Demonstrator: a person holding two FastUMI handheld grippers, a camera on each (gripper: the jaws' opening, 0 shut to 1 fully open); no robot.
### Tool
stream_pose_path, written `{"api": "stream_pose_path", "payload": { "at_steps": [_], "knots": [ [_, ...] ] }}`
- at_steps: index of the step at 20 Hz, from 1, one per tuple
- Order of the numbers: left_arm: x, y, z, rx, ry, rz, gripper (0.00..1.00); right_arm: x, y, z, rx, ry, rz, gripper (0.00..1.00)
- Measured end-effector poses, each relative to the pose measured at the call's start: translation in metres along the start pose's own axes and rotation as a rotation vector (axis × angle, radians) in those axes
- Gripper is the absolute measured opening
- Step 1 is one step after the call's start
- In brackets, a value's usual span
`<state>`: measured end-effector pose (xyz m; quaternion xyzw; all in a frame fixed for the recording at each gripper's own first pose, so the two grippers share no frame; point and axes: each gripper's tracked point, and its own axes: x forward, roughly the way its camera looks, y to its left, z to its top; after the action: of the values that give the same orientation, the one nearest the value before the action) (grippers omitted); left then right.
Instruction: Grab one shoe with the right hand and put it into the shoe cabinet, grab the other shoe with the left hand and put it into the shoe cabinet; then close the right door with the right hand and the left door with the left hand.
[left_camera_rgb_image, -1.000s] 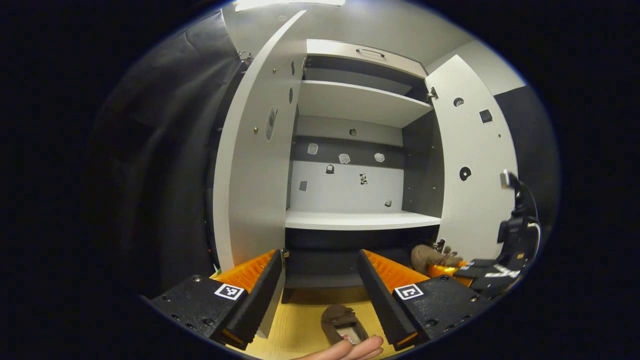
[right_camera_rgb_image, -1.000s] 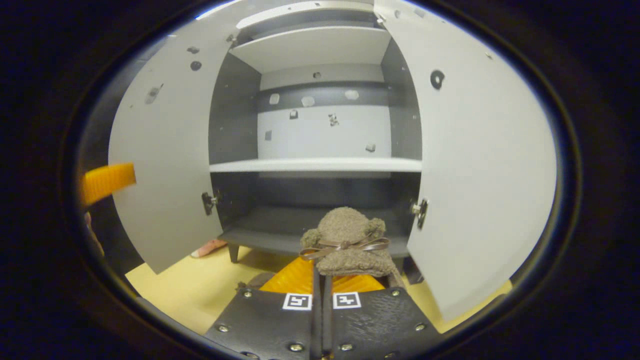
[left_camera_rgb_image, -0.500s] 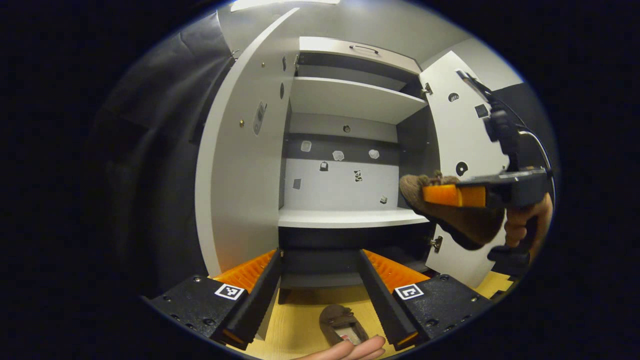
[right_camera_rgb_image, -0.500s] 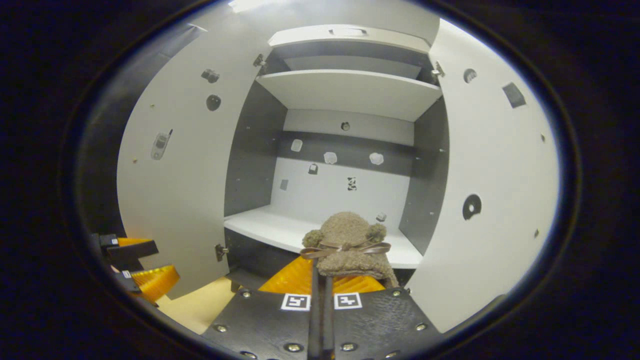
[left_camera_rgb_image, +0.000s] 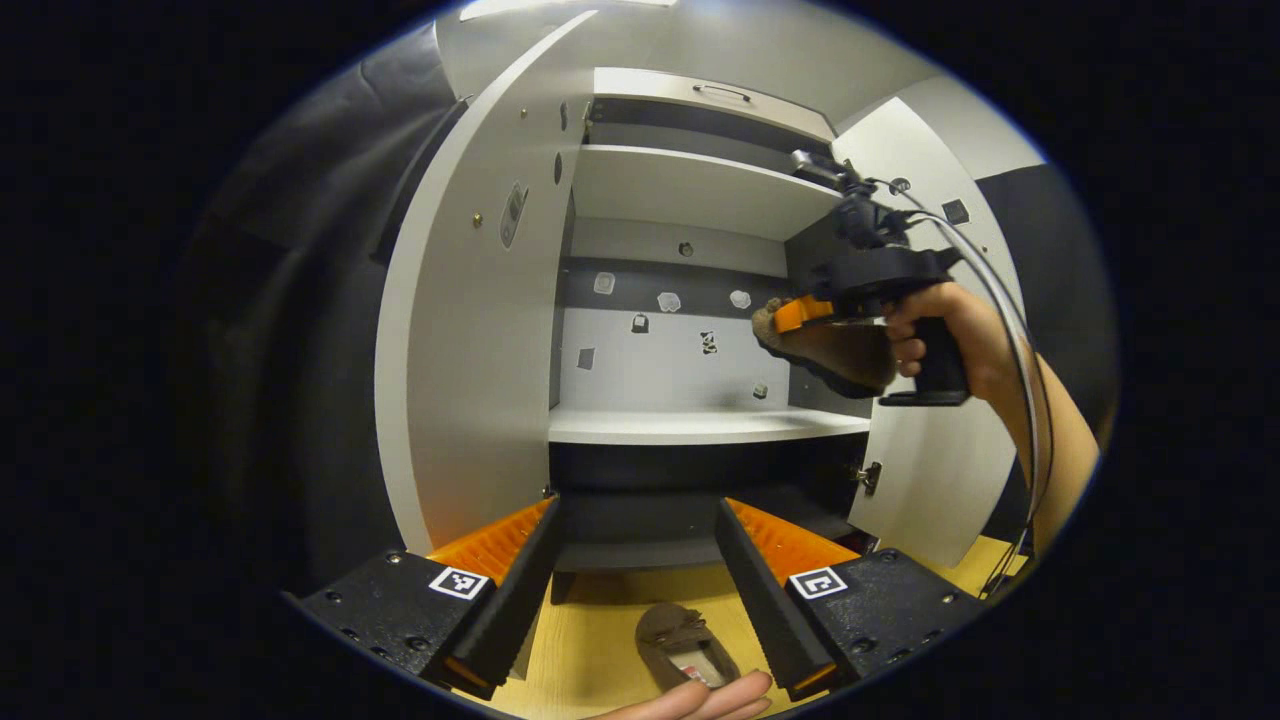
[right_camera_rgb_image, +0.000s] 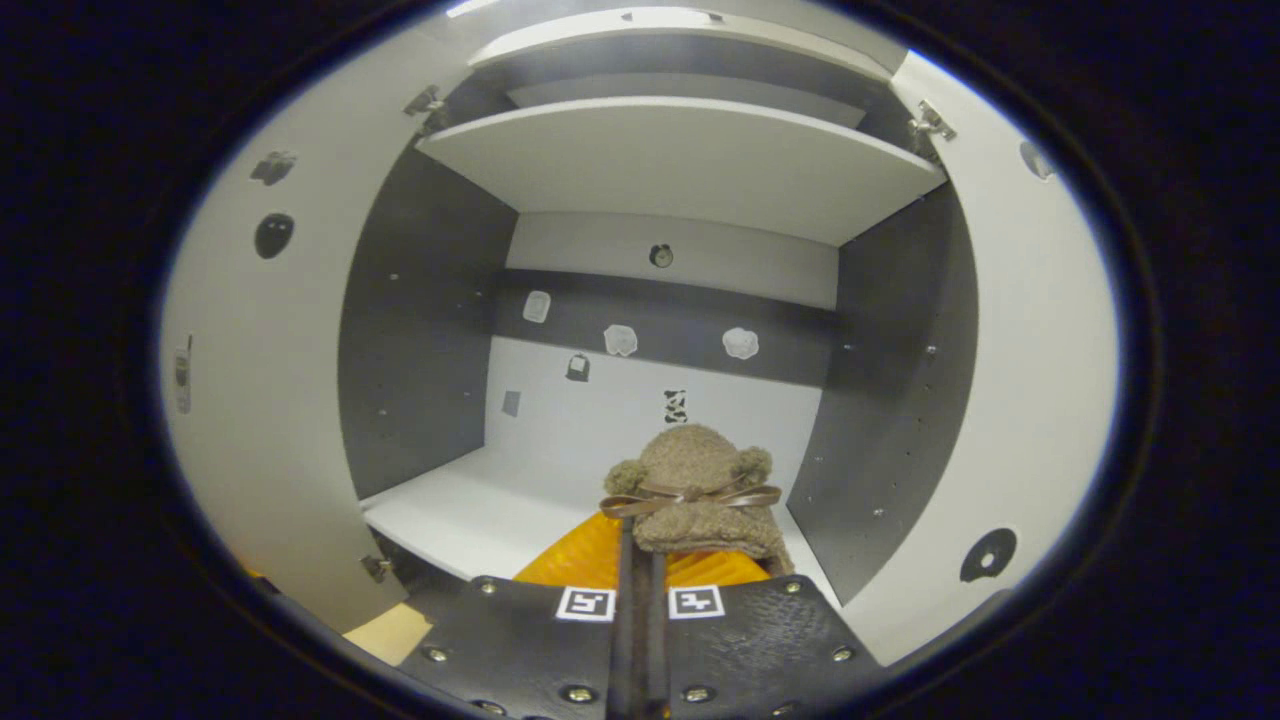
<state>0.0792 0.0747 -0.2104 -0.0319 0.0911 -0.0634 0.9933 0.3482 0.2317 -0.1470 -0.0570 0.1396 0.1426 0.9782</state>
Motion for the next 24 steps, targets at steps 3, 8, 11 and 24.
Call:
{"api": "stream_pose_path", "payload": {
  "at_steps": [3, 8, 11, 24],
  "knots": [
    [0.000, 0.003, -0.007, 0.018, 0.011, 0.009, 0.94, 0.053, -0.014, -0.018, 0.035, 0.067, -0.033, 0.05],
    [0.000, 0.006, -0.025, 0.023, 0.054, 0.025, 0.94, 0.120, -0.034, -0.042, -0.023, 0.147, -0.069, 0.05],
    [0.002, 0.004, -0.037, 0.022, 0.080, 0.029, 0.94, 0.146, -0.031, -0.060, -0.021, 0.226, -0.033, 0.05],
    [-0.022, -0.006, -0.053, -0.008, 0.102, 0.049, 0.94, 0.112, -0.044, -0.075, -0.067, 0.391, -0.114, 0.53]
  ]
}}
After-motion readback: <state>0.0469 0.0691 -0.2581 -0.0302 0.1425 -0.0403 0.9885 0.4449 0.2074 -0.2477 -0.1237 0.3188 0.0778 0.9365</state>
